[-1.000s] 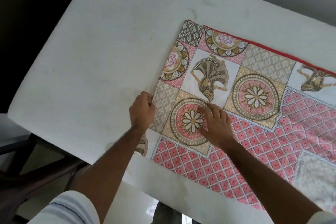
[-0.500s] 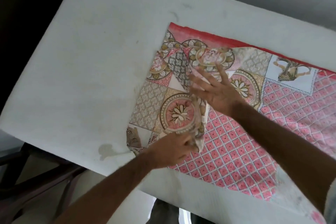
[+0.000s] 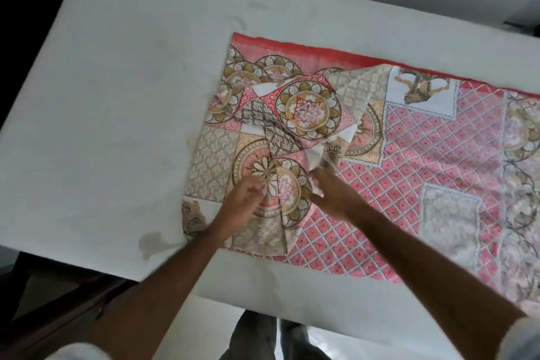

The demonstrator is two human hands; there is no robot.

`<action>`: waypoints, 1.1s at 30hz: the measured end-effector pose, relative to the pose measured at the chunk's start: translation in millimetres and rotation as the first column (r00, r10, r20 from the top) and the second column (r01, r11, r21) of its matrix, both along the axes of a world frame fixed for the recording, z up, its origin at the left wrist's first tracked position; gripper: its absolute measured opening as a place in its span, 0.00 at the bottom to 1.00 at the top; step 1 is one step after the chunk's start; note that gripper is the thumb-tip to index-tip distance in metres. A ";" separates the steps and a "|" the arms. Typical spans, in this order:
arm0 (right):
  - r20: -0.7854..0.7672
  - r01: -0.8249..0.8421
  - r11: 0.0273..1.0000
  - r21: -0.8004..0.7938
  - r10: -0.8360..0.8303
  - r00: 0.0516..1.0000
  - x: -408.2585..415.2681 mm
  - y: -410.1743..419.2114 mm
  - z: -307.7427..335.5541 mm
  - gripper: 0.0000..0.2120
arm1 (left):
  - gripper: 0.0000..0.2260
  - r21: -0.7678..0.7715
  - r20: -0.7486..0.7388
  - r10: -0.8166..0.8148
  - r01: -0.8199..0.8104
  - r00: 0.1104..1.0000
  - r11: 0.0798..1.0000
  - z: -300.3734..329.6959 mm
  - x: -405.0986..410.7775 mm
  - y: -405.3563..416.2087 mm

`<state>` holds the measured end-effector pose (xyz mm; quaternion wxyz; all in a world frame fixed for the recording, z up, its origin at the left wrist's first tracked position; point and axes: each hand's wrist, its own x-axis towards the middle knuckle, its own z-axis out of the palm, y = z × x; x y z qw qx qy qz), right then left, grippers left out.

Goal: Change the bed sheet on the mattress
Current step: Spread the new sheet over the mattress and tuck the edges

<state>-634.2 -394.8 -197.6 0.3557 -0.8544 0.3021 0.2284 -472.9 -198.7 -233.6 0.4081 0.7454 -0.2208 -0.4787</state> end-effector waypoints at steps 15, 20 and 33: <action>0.183 0.436 0.820 0.372 -0.525 0.831 -69.3 26.6 -22.6 0.12 | 0.25 -0.120 -0.208 0.254 -0.283 0.944 0.952 16.2 6.0 -138.3; 0.012 0.692 0.473 0.545 -0.830 0.558 -95.5 14.1 22.7 0.11 | 0.24 -0.311 -0.204 0.103 -0.164 0.974 0.936 106.7 -38.3 -64.4; -0.215 0.585 -0.109 0.803 -0.970 0.113 -190.2 66.3 168.8 0.29 | 0.26 -0.035 -0.193 -0.320 0.320 0.927 0.947 262.2 -131.0 156.2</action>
